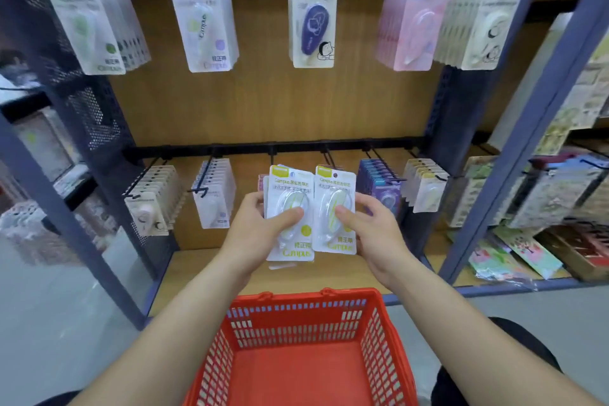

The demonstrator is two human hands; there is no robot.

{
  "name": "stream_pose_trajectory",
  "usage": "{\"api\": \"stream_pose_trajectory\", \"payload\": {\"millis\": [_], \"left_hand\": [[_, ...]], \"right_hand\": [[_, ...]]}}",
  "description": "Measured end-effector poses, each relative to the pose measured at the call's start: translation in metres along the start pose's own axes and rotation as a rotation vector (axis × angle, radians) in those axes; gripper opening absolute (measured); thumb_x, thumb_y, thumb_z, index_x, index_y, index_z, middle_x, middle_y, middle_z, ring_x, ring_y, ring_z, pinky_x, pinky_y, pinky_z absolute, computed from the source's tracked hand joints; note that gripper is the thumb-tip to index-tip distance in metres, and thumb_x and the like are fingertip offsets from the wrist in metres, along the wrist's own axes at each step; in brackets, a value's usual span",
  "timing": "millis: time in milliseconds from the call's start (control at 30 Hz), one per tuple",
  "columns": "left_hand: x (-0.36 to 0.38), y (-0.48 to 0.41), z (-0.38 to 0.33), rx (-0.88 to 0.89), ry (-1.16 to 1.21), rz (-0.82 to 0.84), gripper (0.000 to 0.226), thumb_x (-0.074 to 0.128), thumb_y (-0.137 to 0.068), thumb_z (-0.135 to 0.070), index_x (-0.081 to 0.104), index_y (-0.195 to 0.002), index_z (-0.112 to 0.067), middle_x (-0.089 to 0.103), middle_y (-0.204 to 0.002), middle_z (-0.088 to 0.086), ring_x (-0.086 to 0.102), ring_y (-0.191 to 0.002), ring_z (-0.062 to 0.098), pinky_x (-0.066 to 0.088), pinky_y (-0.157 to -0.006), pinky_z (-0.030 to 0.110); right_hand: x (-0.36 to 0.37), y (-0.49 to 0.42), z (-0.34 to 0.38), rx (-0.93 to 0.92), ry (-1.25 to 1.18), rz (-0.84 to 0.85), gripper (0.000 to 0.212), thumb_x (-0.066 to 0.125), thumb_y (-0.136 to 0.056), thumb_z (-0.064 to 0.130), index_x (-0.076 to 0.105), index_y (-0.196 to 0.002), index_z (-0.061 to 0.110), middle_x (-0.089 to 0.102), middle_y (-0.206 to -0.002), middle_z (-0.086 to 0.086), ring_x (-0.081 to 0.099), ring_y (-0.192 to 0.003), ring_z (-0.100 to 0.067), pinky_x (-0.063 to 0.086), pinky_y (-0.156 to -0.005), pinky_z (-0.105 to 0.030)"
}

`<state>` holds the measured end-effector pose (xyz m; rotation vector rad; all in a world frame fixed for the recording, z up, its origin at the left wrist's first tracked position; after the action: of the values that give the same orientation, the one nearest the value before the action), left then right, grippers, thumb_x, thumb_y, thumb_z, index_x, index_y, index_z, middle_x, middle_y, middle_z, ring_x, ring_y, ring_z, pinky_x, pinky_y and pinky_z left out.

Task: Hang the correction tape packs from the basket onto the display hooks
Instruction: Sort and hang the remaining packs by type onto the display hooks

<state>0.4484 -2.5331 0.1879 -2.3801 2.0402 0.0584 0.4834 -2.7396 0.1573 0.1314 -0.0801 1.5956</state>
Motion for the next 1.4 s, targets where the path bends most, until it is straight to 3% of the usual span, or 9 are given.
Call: {"api": "stream_pose_trajectory", "payload": {"millis": [233,433,567,667,833,1133,1267,1333,1400], "left_hand": [[0.081,-0.025,0.014,-0.041,0.008,0.06,0.049,0.08,-0.087,-0.018,0.053,-0.127,-0.018,0.073,-0.11,-0.005,0.076,-0.081,0.007,0.058,-0.059,0.023],[0.162,-0.047,0.054,-0.114,0.002,0.178,0.044,0.082,-0.084,-0.012,0.056,-0.119,-0.021,0.076,-0.113,-0.003,0.077,-0.091,0.012,0.059,-0.069,0.028],[0.199,-0.066,0.082,-0.146,0.0,0.203,0.046,0.082,-0.084,-0.01,0.056,-0.121,-0.017,0.077,-0.114,0.0,0.077,-0.094,0.016,0.06,-0.073,0.034],[0.211,-0.077,0.092,-0.146,0.014,0.21,0.052,0.082,-0.084,-0.012,0.055,-0.128,-0.016,0.076,-0.116,-0.002,0.076,-0.101,0.017,0.06,-0.082,0.039],[0.226,-0.094,0.107,-0.148,0.029,0.229,0.052,0.081,-0.084,-0.012,0.056,-0.129,-0.016,0.077,-0.113,-0.004,0.075,-0.103,0.017,0.059,-0.088,0.042],[0.235,-0.104,0.127,-0.195,0.125,0.236,0.054,0.08,-0.084,-0.012,0.055,-0.131,-0.014,0.077,-0.112,-0.003,0.075,-0.103,0.021,0.061,-0.083,0.044],[0.235,-0.103,0.134,-0.219,0.167,0.245,0.051,0.078,-0.086,-0.012,0.056,-0.132,-0.013,0.076,-0.118,0.003,0.075,-0.105,0.026,0.061,-0.086,0.054],[0.233,-0.103,0.138,-0.225,0.179,0.25,0.046,0.076,-0.088,-0.011,0.06,-0.131,-0.013,0.075,-0.119,0.006,0.074,-0.104,0.028,0.061,-0.086,0.054],[0.232,-0.104,0.142,-0.23,0.187,0.251,0.042,0.074,-0.09,-0.011,0.062,-0.13,-0.014,0.075,-0.12,0.007,0.074,-0.105,0.029,0.061,-0.086,0.054]], "right_hand": [[-0.12,-0.044,0.0,0.051,0.162,-0.135,0.036,0.071,-0.092,0.033,0.063,-0.127,0.028,0.076,-0.113,0.006,0.073,-0.107,-0.021,0.055,-0.099,-0.055],[-0.234,-0.081,-0.034,0.117,0.286,-0.256,0.019,0.063,-0.101,0.022,0.064,-0.12,0.021,0.07,-0.121,-0.001,0.07,-0.107,-0.024,0.057,-0.095,-0.054],[-0.278,-0.104,-0.063,0.099,0.193,-0.35,0.021,0.059,-0.104,0.017,0.057,-0.125,0.018,0.068,-0.113,0.008,0.068,-0.095,-0.011,0.058,-0.067,-0.028],[-0.288,-0.12,-0.061,0.041,0.131,-0.399,0.024,0.058,-0.104,0.014,0.055,-0.127,0.021,0.065,-0.106,0.016,0.065,-0.091,0.0,0.052,-0.061,-0.02],[-0.298,-0.145,-0.07,0.014,0.093,-0.403,0.026,0.059,-0.104,0.015,0.062,-0.129,0.02,0.071,-0.11,0.012,0.07,-0.098,-0.006,0.055,-0.065,-0.022],[-0.297,-0.155,-0.081,0.013,0.149,-0.405,0.022,0.057,-0.105,0.023,0.065,-0.123,0.032,0.073,-0.115,0.011,0.071,-0.101,-0.01,0.056,-0.064,-0.02],[-0.298,-0.152,-0.086,0.169,0.58,-0.546,0.063,0.062,-0.098,0.044,0.042,-0.154,0.025,0.05,-0.149,-0.008,0.053,-0.132,-0.031,0.047,-0.106,-0.047],[-0.277,-0.131,-0.082,0.09,0.497,-0.55,0.047,0.066,-0.097,0.038,0.056,-0.139,0.021,0.06,-0.129,-0.001,0.058,-0.121,-0.025,0.048,-0.103,-0.043],[-0.237,-0.111,-0.092,0.037,0.261,-0.358,0.016,0.066,-0.099,0.028,0.069,-0.112,0.021,0.07,-0.106,0.005,0.067,-0.102,-0.019,0.054,-0.091,-0.037]]}}
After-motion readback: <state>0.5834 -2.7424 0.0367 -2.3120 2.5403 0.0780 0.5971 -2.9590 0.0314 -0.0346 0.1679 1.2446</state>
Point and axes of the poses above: each hand's wrist, its own y-axis away from the middle knuckle, its own x-axis out of the palm, z = x × y, the point moved 9 cm from there along -y, towards the middle knuckle
